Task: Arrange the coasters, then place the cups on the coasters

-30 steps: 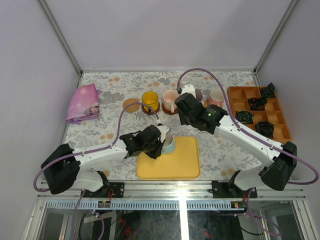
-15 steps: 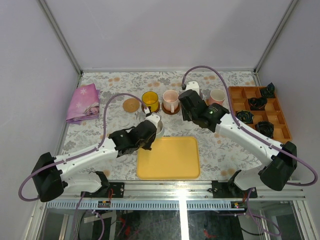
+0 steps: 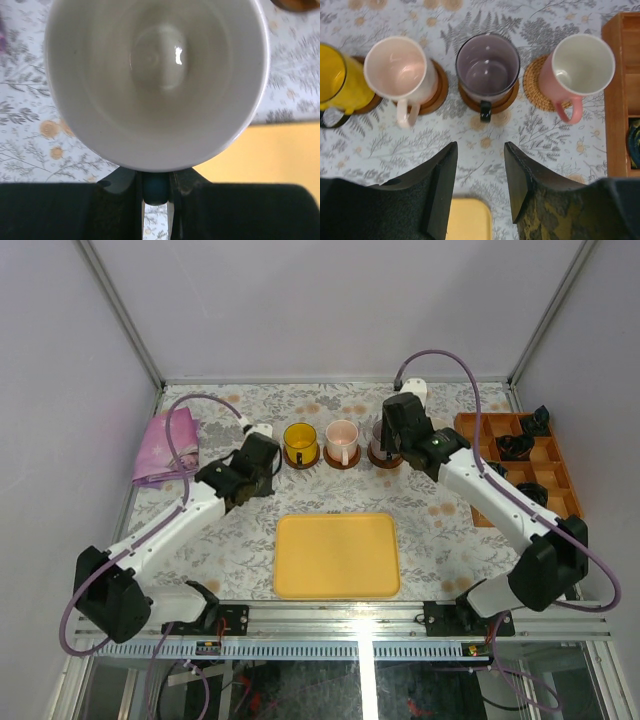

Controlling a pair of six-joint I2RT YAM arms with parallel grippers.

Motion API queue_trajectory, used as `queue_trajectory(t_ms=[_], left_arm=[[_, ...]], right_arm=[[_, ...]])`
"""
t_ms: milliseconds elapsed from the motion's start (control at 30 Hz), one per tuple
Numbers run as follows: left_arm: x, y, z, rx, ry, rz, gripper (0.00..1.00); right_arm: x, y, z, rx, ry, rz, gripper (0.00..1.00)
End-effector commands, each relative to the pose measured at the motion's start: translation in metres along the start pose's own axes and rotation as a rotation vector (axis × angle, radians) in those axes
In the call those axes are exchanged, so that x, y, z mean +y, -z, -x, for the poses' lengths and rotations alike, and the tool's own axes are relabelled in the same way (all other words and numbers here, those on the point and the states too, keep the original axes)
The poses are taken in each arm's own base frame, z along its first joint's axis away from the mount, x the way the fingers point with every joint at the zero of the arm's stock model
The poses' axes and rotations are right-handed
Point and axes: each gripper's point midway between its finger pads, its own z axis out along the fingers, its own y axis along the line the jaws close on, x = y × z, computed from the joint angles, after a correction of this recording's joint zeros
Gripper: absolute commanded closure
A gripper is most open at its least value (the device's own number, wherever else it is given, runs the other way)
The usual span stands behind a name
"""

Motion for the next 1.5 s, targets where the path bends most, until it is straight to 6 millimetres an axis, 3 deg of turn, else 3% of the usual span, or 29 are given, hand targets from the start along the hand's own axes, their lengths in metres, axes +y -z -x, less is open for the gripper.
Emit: queue_trajectory(t_ms=[0,300,467,633,933,1467], left_arm=[[0.017,-0.004,0.065,-0.119,0.073,0.025,1.00],[0.049,-0.071,0.118,-0.122,0.163,0.009,1.00],[0.063,-0.116,0.121,-0.051,0.162,0.021,1.00],[0.069,-0.137,0.125,-0.066,0.160,0.014,1.00],[0.070,-0.152,0.123,-0.080,0.181,0.006,1.00],[0.076,-0.146,0.102,-0.046,0.183,0.012,1.00]], right_arm=[[-0.005,-0.018,0.047,-0.095,-0.061,0.013,0.50],[-0.024,-0.045,0.087,-0.159,-0.075,-0.031,0.49],[-0.031,-0.054,0.091,-0.162,-0.084,-0.044,0.45],[-0.032,-0.063,0.086,-0.147,-0.082,-0.052,0.45],[-0.030,-0.067,0.085,-0.139,-0.082,-0.050,0.45],[-0.017,-0.085,0.069,-0.073,-0.092,-0.010,0.46]])
